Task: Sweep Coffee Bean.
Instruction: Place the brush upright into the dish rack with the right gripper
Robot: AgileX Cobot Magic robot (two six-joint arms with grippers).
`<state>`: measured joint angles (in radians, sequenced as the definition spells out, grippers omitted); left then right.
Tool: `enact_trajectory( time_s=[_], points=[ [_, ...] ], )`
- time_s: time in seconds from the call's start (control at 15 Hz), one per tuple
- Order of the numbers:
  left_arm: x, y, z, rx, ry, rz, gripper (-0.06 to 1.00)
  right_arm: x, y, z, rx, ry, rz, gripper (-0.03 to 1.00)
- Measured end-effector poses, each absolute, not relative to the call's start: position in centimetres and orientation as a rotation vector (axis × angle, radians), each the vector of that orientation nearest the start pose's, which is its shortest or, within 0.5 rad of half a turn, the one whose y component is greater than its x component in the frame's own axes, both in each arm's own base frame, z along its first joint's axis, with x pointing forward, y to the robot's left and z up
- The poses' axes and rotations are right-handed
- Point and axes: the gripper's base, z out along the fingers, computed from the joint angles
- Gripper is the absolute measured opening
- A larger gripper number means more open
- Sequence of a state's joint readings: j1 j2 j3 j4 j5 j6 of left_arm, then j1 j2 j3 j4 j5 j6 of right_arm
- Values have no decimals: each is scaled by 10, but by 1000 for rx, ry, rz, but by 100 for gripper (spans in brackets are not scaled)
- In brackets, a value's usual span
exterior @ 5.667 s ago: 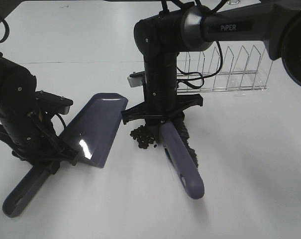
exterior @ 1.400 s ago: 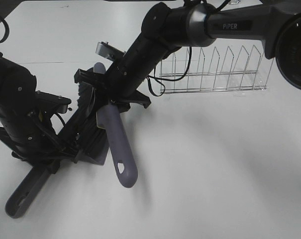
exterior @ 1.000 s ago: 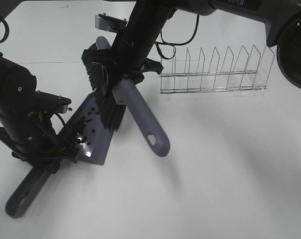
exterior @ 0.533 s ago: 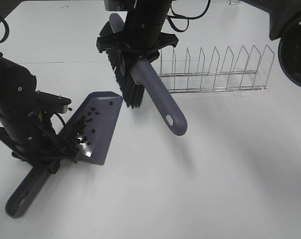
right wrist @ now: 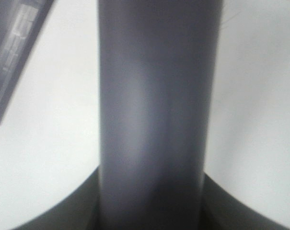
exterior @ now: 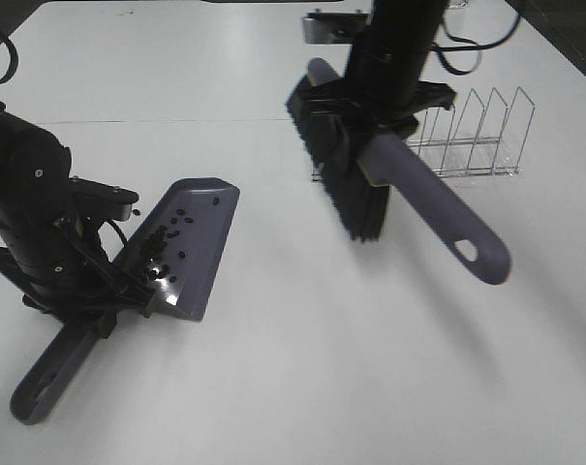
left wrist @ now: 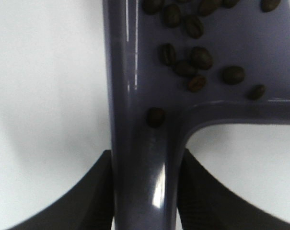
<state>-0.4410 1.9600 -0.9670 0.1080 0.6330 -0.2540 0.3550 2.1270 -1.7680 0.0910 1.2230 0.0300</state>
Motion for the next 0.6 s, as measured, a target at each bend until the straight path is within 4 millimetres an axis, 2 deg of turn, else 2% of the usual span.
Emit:
enact_trajectory(
  time_s=[0.07,0.2,0.33,0.47,0.6],
  points=[
    [290,-130,95,420,3060,78,33,407,147,203,-425,3063,143,29],
    [290,-130,95,421,3062,80,33,411,101,188,-290,3138,122,29],
    [290,-130,95,421,3064,81,33,411,71,179,-231,3175,119,29],
    [290,-130,95,421,3070,85,33,413,48,177,-158,3186,98,29],
    [289,-130,95,421,3073,87,33,414,37,177,-169,3184,88,29]
  ],
)
